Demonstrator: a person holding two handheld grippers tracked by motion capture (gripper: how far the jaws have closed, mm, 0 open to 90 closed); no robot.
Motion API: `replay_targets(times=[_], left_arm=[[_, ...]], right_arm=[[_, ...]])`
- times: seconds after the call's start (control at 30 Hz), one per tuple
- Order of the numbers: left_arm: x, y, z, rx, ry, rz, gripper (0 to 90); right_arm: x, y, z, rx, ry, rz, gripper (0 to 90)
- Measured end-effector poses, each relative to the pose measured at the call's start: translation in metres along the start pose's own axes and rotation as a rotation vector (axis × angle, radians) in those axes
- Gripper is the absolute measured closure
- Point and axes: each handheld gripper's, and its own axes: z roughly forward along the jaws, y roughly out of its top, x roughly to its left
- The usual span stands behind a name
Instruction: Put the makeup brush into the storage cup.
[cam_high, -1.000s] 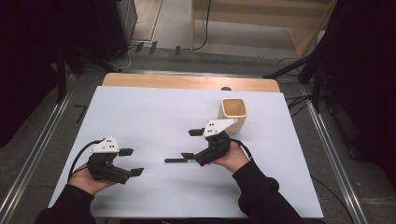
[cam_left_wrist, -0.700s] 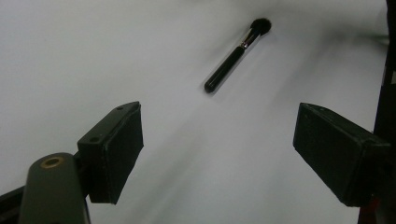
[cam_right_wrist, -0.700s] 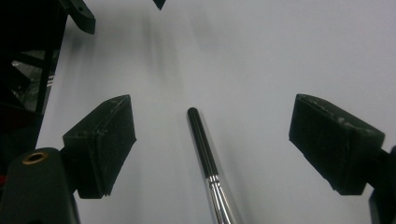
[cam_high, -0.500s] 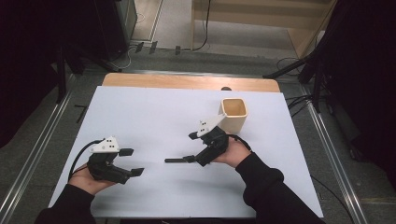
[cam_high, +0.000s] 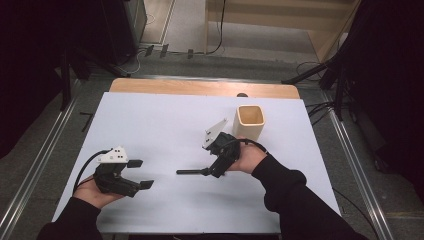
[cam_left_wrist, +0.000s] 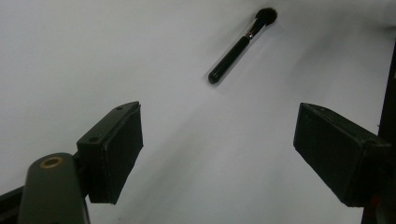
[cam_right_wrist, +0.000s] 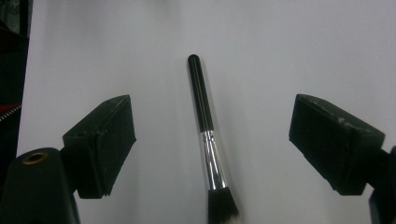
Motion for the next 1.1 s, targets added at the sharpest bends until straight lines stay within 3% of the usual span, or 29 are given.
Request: replay_targets(times=[0.47, 0.73, 0.97, 1.1], left_arm=[[-0.001, 0.000, 0.001, 0.015, 0.004, 0.006, 16.6], [-0.001, 0.000, 0.002, 0.028, 0.011, 0.010, 16.6], [-0.001, 0.000, 0.002, 0.030, 0.011, 0.011, 16.6], [-0.001, 0.000, 0.002, 0.030, 0.010, 0.010, 16.6]], right_arm=[[0.001, 0.013, 0.003, 0.151, -0.006, -0.044, 15.4], [0.003, 0.022, 0.007, 0.260, -0.007, -0.099, 17.5], [0.006, 0.025, 0.014, 0.348, -0.011, -0.112, 18.3], [0.006, 0.024, 0.018, 0.364, -0.004, -0.118, 19.4]])
